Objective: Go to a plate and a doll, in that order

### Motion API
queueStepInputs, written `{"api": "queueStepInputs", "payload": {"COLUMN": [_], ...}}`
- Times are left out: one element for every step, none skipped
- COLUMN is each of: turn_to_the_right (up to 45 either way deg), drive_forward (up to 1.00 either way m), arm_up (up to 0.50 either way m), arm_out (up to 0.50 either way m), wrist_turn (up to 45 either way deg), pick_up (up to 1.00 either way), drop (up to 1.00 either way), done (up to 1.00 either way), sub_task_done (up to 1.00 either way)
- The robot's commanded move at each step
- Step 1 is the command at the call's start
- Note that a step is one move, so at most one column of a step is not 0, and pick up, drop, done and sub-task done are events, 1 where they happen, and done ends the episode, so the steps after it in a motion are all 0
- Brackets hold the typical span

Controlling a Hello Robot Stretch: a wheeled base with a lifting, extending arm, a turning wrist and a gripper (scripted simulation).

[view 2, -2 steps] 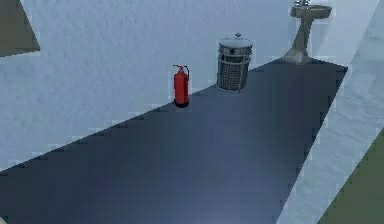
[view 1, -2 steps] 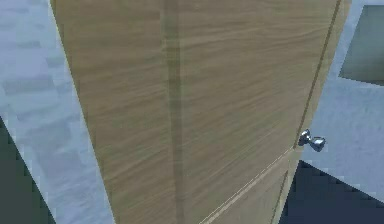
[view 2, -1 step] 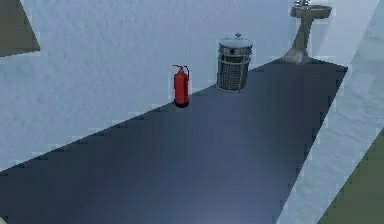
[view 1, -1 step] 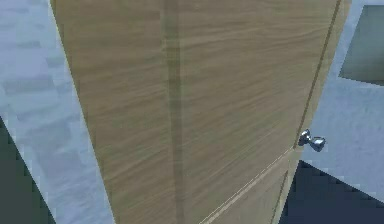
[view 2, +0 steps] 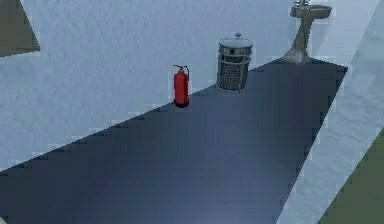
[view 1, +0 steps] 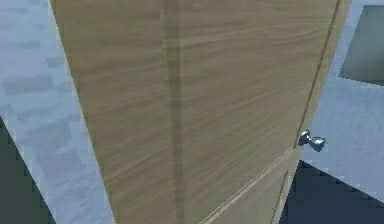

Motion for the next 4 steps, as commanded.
{"api": "queueStepInputs", "payload": {"turn_to_the_right": [45.0,45.0,45.0,9.0], "drive_forward": [0.0,0.0,0.0,0.0], "arm_up": [0.0,0.0,0.0,0.0], "arm_out": [0.0,0.0,0.0,0.0], "wrist_turn": [0.0,0.0,0.0,0.0], "pick_up": [0.0,0.0,0.0,0.0], "drop": [0.0,0.0,0.0,0.0], "done": [0.0,0.0,0.0,0.0], "sub_task_done": [0.0,0.0,0.0,0.0]}}
